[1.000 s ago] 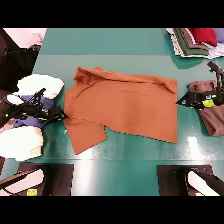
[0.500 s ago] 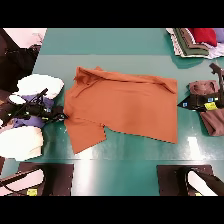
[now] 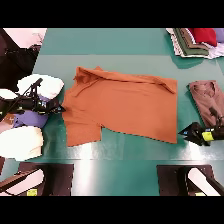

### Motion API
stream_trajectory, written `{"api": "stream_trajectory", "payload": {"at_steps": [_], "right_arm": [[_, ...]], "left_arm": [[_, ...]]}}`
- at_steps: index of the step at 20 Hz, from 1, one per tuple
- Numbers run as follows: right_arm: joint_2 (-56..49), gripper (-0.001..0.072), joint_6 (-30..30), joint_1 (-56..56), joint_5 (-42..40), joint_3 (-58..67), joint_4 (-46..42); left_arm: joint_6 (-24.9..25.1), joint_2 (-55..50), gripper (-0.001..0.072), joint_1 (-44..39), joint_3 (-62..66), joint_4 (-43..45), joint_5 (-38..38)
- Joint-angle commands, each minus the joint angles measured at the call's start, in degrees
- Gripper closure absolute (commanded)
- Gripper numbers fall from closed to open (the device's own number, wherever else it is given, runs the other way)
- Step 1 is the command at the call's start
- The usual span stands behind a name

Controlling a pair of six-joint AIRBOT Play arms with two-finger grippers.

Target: Fold the shirts.

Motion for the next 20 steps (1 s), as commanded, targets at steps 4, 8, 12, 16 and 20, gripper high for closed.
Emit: {"api": "stream_trajectory", "payload": {"at_steps": [4,8,12,16,20], "right_arm": [[-5.3,0.0292,-0.7,5.3,-5.2,-4.9,0.5],[-6.8,0.0463,-0.5,10.8,-8.4,-4.9,0.5],[-1.0,0.0696,-0.5,11.7,-11.3,-4.7,0.5],[7.8,0.0698,1.7,11.8,-9.8,3.2,0.7],[14.7,0.0698,3.0,11.8,-9.5,21.9,4.2]], "left_arm": [[0.3,0.3,0.0683,0.0,0.3,-0.5,-0.3],[0.4,0.3,0.0683,0.0,0.3,-0.3,-0.7],[0.9,0.3,0.0684,0.0,0.5,-0.2,-0.7],[0.7,1.1,0.0684,0.0,7.5,0.0,-5.2],[-1.5,9.4,0.0684,0.0,24.1,0.0,-5.9]]}}
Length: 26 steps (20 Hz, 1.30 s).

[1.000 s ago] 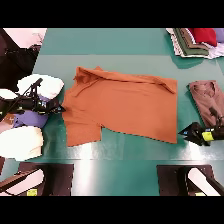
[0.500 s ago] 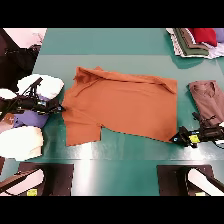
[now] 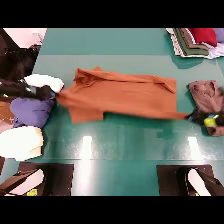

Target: Fold the shirts.

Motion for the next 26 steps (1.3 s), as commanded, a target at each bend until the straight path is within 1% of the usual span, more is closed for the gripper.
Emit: {"api": "stream_trajectory", "payload": {"at_steps": [1,3,6,9,10,12,14,15,16,18,21,23,26], "right_arm": [[5.5,0.0697,1.3,0.1,-0.6,16.4,3.5],[6.0,0.0697,1.6,0.1,-1.5,28.0,3.6],[4.1,0.0697,1.7,0.0,-1.0,45.7,3.4],[0.6,0.0697,1.7,0.0,0.5,61.6,3.0],[-0.9,0.0698,1.7,0.0,2.0,66.8,2.8],[-4.2,0.0697,1.7,0.0,5.6,76.6,2.7],[-6.9,0.0698,2.6,0.0,9.4,84.0,0.4],[-7.5,0.0698,3.0,0.0,10.8,85.7,-0.4],[-7.8,0.0698,3.4,0.0,11.8,85.9,-1.0],[-6.7,0.0698,3.4,0.0,10.6,80.4,-1.5],[-6.7,0.0697,3.2,0.0,8.0,67.1,-1.5],[-10.9,0.0697,1.9,1.1,9.0,61.9,-1.6],[-19.3,0.0697,1.8,5.2,8.9,56.5,-1.7]], "left_arm": [[-1.7,6.5,0.0684,0.1,15.2,0.1,-1.1],[-1.7,9.7,0.0683,0.1,27.2,0.1,-1.2],[-1.9,11.6,0.0683,0.1,46.5,0.0,-0.5],[-4.7,11.6,0.0683,0.1,63.0,-0.2,1.6],[-5.4,11.6,0.0683,0.1,66.2,-0.6,2.7],[-6.2,11.6,0.0683,0.1,71.3,-2.6,2.6],[-6.4,11.6,0.0684,0.1,73.6,-7.6,2.4],[-6.3,11.6,0.0683,0.1,73.7,-9.6,2.4],[-6.3,11.6,0.0684,0.1,73.4,-9.5,1.9],[-6.3,11.6,0.0684,0.1,68.3,-8.6,1.6],[-6.2,10.9,0.0684,0.1,51.8,-8.4,1.1],[-5.7,7.8,0.0683,0.0,41.4,-8.1,-0.5],[-3.1,-0.1,0.0683,0.0,30.3,-8.1,-1.8]]}}
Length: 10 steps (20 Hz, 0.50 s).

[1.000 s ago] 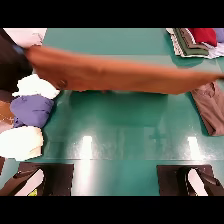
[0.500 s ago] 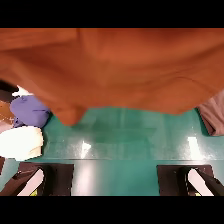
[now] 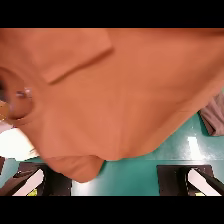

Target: Fold the shirts.

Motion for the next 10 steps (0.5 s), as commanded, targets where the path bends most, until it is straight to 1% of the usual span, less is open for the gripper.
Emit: {"api": "stream_trajectory", "payload": {"at_steps": [1,3,5,7,10], "right_arm": [[-9.4,0.0698,-0.6,4.4,-0.2,-7.0,-1.1],[-16.2,0.0698,-0.5,7.8,-1.1,-8.1,-5.3],[-23.8,0.0697,-0.4,10.3,-1.4,-7.2,-8.4],[-30.5,0.0697,0.3,11.6,-3.7,-5.2,-9.4],[-38.1,0.0697,3.3,11.6,-8.8,-0.6,-9.3]], "left_arm": [[3.0,-8.7,0.0683,0.0,-13.2,-0.3,-1.2],[4.8,-16.2,0.0683,-0.5,-15.5,-0.1,-1.1],[8.5,-23.4,0.0683,-2.4,-15.6,-0.2,0.9],[10.1,-29.3,0.0683,-5.0,-15.6,-0.2,7.5],[10.0,-35.5,0.0683,-7.2,-14.1,-0.2,18.3]]}}
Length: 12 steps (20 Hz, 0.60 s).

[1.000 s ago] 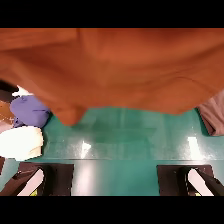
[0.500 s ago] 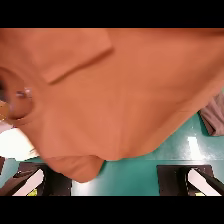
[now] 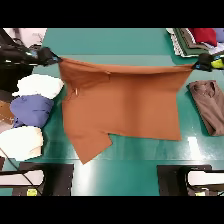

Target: Fold the shirts.

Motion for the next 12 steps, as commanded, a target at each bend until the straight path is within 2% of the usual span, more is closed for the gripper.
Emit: {"api": "stream_trajectory", "payload": {"at_steps": [1,3,5,9,12], "right_arm": [[-9.5,0.0697,3.2,1.1,-5.6,4.7,-1.1],[-12.1,0.0697,3.2,1.1,-6.9,7.8,-1.1],[-13.1,0.0697,3.1,1.1,-6.7,9.4,-1.1],[-12.9,0.0698,3.0,1.2,-0.6,8.8,-1.2],[-10.5,0.0698,2.9,2.4,-0.3,1.7,-1.4]], "left_arm": [[1.6,-8.1,0.0683,-2.3,1.4,-0.1,11.5],[1.8,-9.7,0.0682,-2.3,3.1,0.1,14.4],[4.6,-9.8,0.0682,-2.3,3.4,1.0,14.9],[5.6,-9.8,0.0683,-1.5,3.5,7.4,7.0],[5.6,-9.8,0.0683,-1.5,3.3,15.0,-1.3]]}}
